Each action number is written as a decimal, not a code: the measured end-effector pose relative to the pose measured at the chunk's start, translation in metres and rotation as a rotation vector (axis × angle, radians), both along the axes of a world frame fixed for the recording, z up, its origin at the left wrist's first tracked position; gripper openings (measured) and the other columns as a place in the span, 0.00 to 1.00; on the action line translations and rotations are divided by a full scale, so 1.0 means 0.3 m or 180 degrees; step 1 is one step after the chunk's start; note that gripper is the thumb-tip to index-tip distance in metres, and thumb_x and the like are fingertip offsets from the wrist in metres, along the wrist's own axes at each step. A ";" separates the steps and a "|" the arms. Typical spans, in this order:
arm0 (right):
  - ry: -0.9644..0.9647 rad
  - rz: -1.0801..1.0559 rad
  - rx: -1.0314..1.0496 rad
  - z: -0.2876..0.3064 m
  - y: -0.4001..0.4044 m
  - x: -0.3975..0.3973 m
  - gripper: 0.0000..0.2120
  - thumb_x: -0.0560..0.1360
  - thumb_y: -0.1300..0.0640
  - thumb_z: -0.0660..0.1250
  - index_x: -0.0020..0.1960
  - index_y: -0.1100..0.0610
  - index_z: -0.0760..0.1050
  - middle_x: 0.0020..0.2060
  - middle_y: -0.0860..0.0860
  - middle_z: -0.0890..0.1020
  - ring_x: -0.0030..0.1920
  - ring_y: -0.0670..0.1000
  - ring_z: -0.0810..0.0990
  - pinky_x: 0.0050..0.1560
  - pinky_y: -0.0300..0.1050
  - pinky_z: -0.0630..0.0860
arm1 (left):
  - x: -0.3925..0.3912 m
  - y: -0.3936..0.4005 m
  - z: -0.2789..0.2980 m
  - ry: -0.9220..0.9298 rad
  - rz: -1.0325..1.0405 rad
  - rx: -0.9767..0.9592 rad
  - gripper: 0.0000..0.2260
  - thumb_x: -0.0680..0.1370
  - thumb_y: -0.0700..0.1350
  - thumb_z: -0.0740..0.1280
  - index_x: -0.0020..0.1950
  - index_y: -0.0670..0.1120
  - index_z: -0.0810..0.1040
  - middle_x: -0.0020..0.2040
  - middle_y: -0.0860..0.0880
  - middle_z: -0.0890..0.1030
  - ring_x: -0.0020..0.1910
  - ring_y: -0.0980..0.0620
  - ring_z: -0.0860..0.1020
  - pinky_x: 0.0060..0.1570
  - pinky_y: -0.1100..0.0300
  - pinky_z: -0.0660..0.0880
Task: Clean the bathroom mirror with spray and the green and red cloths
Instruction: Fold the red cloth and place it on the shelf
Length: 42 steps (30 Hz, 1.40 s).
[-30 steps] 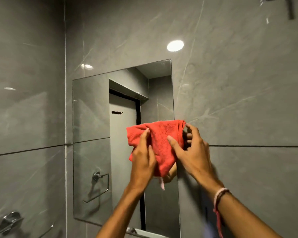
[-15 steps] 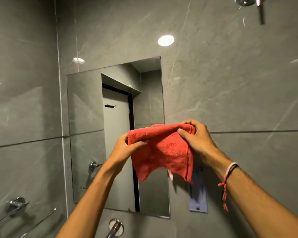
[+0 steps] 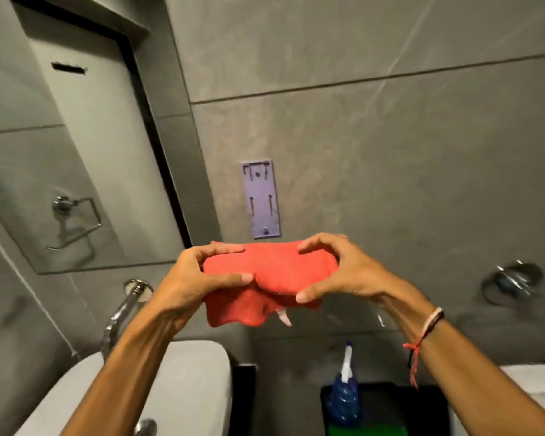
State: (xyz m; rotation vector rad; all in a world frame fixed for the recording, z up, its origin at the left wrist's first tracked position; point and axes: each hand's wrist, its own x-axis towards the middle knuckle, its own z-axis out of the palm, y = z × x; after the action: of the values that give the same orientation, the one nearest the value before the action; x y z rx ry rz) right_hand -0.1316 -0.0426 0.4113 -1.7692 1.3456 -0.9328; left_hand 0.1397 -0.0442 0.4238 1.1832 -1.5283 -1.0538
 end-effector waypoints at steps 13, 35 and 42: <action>0.0476 -0.0035 -0.1040 -0.044 0.035 -0.202 0.11 0.68 0.60 0.76 0.49 0.51 0.86 0.42 0.47 0.89 0.45 0.46 0.88 0.52 0.44 0.85 | -0.093 0.041 -0.012 -0.2602 -0.0248 -0.1669 0.20 0.67 0.48 0.80 0.59 0.53 0.86 0.77 0.49 0.67 0.66 0.61 0.73 0.60 0.62 0.72; -0.0232 -0.1486 -0.0802 -0.591 0.101 -0.298 0.23 0.62 0.60 0.81 0.52 0.44 0.78 0.41 0.44 0.86 0.43 0.42 0.85 0.48 0.42 0.81 | -0.652 0.003 -0.636 0.0604 -0.0185 0.1821 0.04 0.77 0.42 0.73 0.48 0.43 0.80 0.34 0.46 0.82 0.29 0.55 0.78 0.29 0.63 0.77; -0.1672 -0.1090 0.0018 -0.552 0.012 -0.398 0.21 0.68 0.73 0.78 0.55 0.55 0.80 0.46 0.49 0.89 0.43 0.46 0.88 0.48 0.40 0.84 | -0.651 -0.034 -0.722 0.0830 -0.1081 0.1993 0.20 0.67 0.49 0.81 0.57 0.48 0.85 0.49 0.48 0.89 0.44 0.54 0.87 0.39 0.61 0.81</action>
State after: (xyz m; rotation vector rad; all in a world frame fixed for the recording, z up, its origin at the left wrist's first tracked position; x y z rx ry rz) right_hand -0.2510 -0.0389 0.2457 -1.1801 1.3059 -1.4556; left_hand -0.0556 -0.0545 0.2072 1.1426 -1.2486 -1.9327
